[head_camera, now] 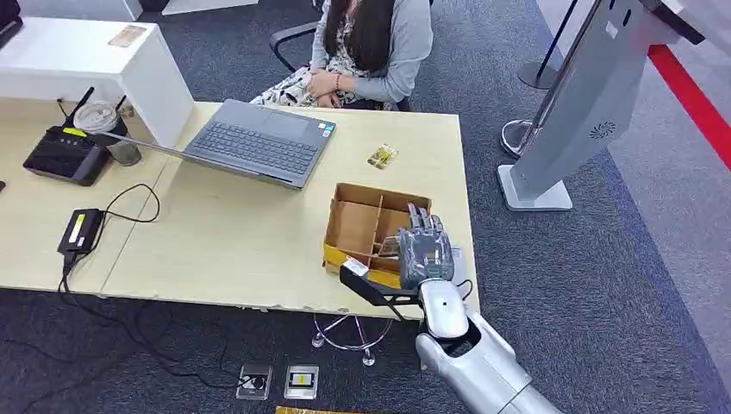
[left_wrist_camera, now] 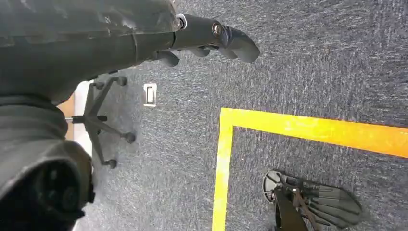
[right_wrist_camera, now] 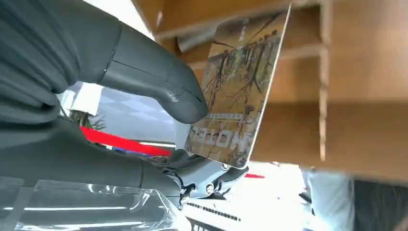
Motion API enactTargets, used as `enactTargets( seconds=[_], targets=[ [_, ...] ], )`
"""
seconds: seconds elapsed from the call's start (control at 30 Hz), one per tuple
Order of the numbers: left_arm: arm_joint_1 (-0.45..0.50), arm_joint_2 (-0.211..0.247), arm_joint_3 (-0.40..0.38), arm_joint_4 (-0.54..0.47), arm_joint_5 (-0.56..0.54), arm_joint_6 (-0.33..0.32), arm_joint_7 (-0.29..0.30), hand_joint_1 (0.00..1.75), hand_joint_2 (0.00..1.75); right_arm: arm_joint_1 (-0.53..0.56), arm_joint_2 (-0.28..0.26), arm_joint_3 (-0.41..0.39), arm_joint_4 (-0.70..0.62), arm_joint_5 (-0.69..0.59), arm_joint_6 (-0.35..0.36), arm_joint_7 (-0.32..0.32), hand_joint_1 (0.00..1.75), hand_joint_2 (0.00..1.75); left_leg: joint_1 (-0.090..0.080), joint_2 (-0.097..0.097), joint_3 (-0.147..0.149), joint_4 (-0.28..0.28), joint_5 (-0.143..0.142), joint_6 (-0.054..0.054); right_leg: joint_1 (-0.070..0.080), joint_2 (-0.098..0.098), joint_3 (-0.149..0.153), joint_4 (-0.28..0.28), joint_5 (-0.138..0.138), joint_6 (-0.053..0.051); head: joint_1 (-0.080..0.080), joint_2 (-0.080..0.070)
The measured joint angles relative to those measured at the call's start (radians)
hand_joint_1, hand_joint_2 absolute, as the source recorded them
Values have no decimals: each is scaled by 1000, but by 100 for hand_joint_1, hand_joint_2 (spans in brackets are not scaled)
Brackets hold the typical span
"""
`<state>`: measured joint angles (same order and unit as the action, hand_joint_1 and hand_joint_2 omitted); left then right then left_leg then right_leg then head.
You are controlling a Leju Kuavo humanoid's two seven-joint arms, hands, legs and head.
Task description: Pass the card to the sensor for recognition and then transmit it.
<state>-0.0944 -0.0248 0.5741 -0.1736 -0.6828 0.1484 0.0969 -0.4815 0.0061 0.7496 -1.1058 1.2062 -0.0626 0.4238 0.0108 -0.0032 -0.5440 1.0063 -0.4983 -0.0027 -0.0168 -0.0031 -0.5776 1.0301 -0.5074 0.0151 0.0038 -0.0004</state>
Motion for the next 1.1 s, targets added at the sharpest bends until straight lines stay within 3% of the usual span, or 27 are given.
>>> enactTargets(
  seconds=[0.33,0.67,0.83,1.1],
  targets=[
    [0,4,0,0,0,-1,-13,0,0,-51,0,-31,-107,17,-32,-30,175,175,0,0,0,0,0,0,0,0,0,0,0,0,0,0],
    [1,3,0,0,0,1,-13,0,0,-61,9,-42,-106,14,-100,-61,175,175,0,0,-1,0,0,0,0,0,0,0,0,0,0,0],
    [0,3,0,0,-9,6,-13,0,0,-97,28,-44,-38,10,-166,-77,175,175,0,0,-1,0,0,0,0,0,0,0,0,0,0,0],
    [1,2,-1,0,-18,10,-21,0,0,-259,90,-50,203,24,-262,-108,175,175,0,0,-1,0,1,-1,0,0,0,0,0,0,0,0]
  ],
)
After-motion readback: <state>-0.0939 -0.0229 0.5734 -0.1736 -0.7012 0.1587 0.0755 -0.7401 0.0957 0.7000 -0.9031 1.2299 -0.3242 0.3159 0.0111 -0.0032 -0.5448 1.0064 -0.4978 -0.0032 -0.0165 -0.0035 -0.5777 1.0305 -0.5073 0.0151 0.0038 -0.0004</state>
